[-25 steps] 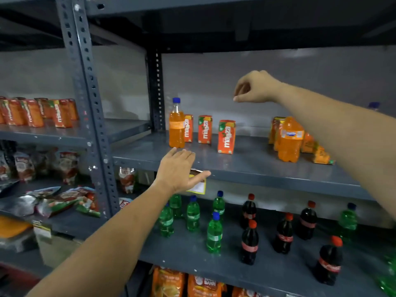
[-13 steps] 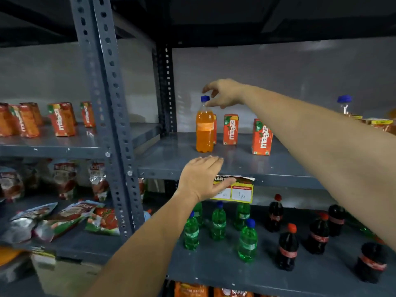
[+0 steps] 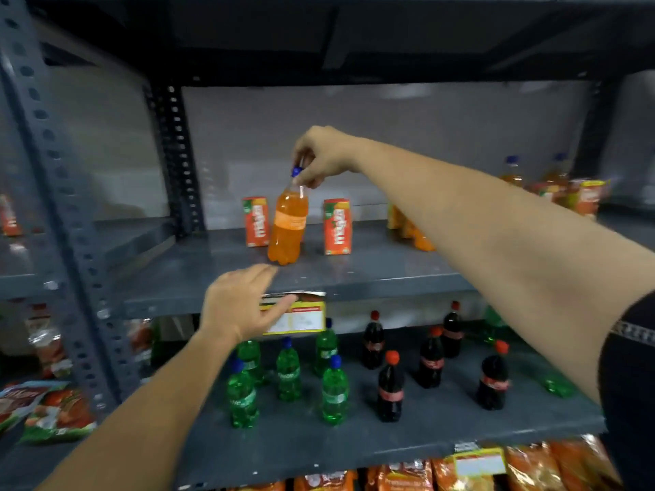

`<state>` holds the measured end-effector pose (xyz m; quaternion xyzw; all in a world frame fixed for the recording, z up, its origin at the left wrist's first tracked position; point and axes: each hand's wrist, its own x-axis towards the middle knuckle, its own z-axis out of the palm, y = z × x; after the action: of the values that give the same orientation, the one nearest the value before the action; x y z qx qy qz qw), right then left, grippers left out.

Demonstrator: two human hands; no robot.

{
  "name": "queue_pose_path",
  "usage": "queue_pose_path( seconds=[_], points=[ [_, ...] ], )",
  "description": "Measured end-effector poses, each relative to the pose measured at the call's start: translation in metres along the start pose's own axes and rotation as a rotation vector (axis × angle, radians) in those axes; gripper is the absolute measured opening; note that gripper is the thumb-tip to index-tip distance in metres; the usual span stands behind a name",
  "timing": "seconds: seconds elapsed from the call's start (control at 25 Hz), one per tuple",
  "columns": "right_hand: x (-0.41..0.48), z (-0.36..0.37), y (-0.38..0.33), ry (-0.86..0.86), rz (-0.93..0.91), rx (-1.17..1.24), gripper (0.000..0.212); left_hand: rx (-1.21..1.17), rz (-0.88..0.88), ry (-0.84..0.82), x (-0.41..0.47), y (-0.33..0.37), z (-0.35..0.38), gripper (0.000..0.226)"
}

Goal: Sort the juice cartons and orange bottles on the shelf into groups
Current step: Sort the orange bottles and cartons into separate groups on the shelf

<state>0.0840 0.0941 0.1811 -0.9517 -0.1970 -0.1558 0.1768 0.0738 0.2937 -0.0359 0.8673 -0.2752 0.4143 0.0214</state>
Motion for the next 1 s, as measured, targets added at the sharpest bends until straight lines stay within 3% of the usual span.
queue_pose_path(
  seconds=[0.2,0.52,0.76,1.0],
  points=[
    [-0.08,-0.065,0.064,-0.061,0.038,-0.015,0.024,0.068,-0.051,-0.021,0.016,0.047,-0.004,0.082],
    [-0.187,-0.174,0.218,-0.069,0.132,-0.117,0.029,0.005,0.01,0.024,0.082,0.239,0.022,0.084],
    [-0.227,-0.225,0.314,-0.075,0.245,-0.285,0.026,-0.061,0.05,-0.022,0.15,0.355,0.036,0.072],
    [-0.24,-0.241,0.373,-0.011,0.359,-0.315,0.023,-0.055,0.037,-0.079,0.196,0.416,0.038,0.083]
  ],
)
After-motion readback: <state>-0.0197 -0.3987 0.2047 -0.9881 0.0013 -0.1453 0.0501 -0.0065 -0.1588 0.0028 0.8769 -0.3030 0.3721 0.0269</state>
